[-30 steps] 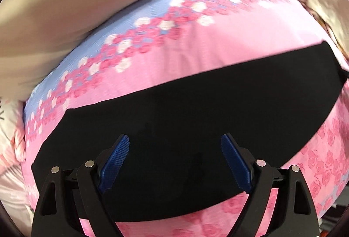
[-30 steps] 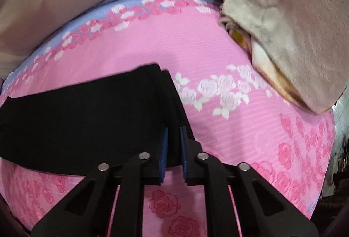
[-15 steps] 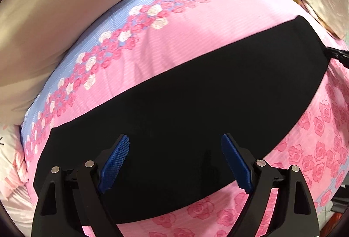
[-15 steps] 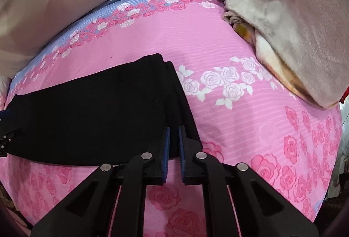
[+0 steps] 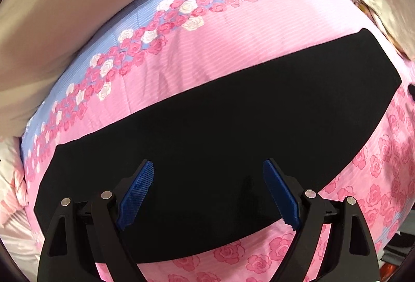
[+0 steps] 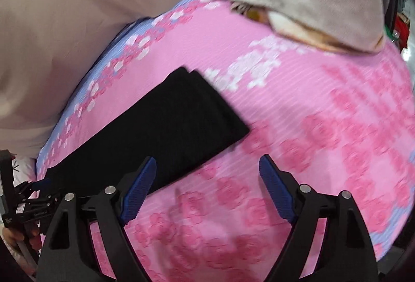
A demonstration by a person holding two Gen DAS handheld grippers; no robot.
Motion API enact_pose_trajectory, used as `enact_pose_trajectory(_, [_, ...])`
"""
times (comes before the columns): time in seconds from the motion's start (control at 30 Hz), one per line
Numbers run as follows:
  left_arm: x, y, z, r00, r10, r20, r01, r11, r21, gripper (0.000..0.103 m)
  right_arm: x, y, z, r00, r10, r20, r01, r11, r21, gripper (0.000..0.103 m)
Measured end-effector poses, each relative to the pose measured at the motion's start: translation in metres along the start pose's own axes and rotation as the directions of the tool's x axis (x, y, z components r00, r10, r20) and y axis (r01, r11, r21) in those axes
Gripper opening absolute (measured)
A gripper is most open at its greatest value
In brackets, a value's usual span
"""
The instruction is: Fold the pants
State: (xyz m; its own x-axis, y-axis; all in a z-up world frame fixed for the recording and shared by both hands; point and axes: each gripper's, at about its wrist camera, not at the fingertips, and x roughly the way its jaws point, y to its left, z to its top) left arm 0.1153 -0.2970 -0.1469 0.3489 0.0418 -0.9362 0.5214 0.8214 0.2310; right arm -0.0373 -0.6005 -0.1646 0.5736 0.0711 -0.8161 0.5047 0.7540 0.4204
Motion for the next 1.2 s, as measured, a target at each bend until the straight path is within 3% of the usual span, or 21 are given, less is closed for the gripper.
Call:
enact_pose_trajectory(0.1, [-0.006, 0.004, -0.001, 1.0, 0.023, 0.007, -0.023, 1.0, -0.003, 0.085, 0.012, -0.004, 0.0, 1.0, 0.011, 0.017, -0.012, 0.997, 0.07, 0.079])
enact_pose_trajectory(0.27, [-0.011, 0.013, -0.008, 0.999, 0.033, -0.003, -0.033, 0.999, -0.013, 0.085, 0.02, -0.025, 0.009, 0.991, 0.096, 0.095, -0.112, 0.976, 0.185, 0.077])
enact_pose_trajectory(0.43, [-0.006, 0.02, -0.016, 0.999, 0.038, -0.032, -0.039, 0.999, -0.024, 0.085, 0.031, -0.042, 0.017, 0.967, 0.194, 0.165, -0.23, 0.944, 0.237, 0.056])
enact_pose_trajectory(0.5, [-0.004, 0.022, -0.018, 0.999, 0.039, -0.038, -0.04, 0.999, -0.026, 0.085, 0.041, -0.05, 0.016, 0.951, 0.265, 0.158, -0.301, 0.909, 0.288, 0.029])
enact_pose_trajectory(0.6, [-0.004, 0.027, -0.023, 0.998, 0.047, -0.037, -0.048, 0.998, -0.031, 0.085, 0.047, -0.04, 0.016, 0.942, 0.306, 0.138, -0.334, 0.901, 0.276, 0.019])
enact_pose_trajectory(0.7, [-0.005, 0.039, -0.032, 0.997, 0.058, -0.043, -0.06, 0.997, -0.049, 0.085, 0.038, -0.02, 0.021, 0.945, 0.292, 0.144, -0.321, 0.912, 0.256, 0.017])
enact_pose_trajectory(0.83, [-0.012, 0.071, -0.05, 0.997, 0.063, -0.05, -0.069, 0.991, -0.115, 0.085, 0.007, 0.06, 0.044, 0.938, 0.317, 0.139, -0.328, 0.942, 0.063, 0.017])
enact_pose_trajectory(0.93, [-0.021, 0.109, -0.072, 0.996, 0.07, -0.05, -0.078, 0.979, -0.186, 0.085, -0.006, 0.14, 0.05, 0.925, 0.372, 0.077, -0.362, 0.924, -0.119, 0.017])
enact_pose_trajectory(0.97, [-0.023, 0.119, -0.078, 0.996, 0.073, -0.049, -0.081, 0.976, -0.203, 0.085, -0.009, 0.186, 0.045, 0.917, 0.397, 0.029, -0.382, 0.899, -0.213, 0.017])
enact_pose_trajectory(1.07, [-0.036, 0.17, -0.113, 0.994, 0.095, -0.046, -0.104, 0.952, -0.288, 0.085, -0.002, 0.276, 0.019, 0.891, 0.443, -0.099, -0.447, 0.822, -0.352, 0.017])
enact_pose_trajectory(1.2, [-0.046, 0.231, -0.167, 0.989, 0.136, -0.063, -0.149, 0.907, -0.394, 0.085, 0.049, 0.383, -0.052, 0.862, 0.403, -0.306, -0.506, 0.715, -0.483, 0.017])
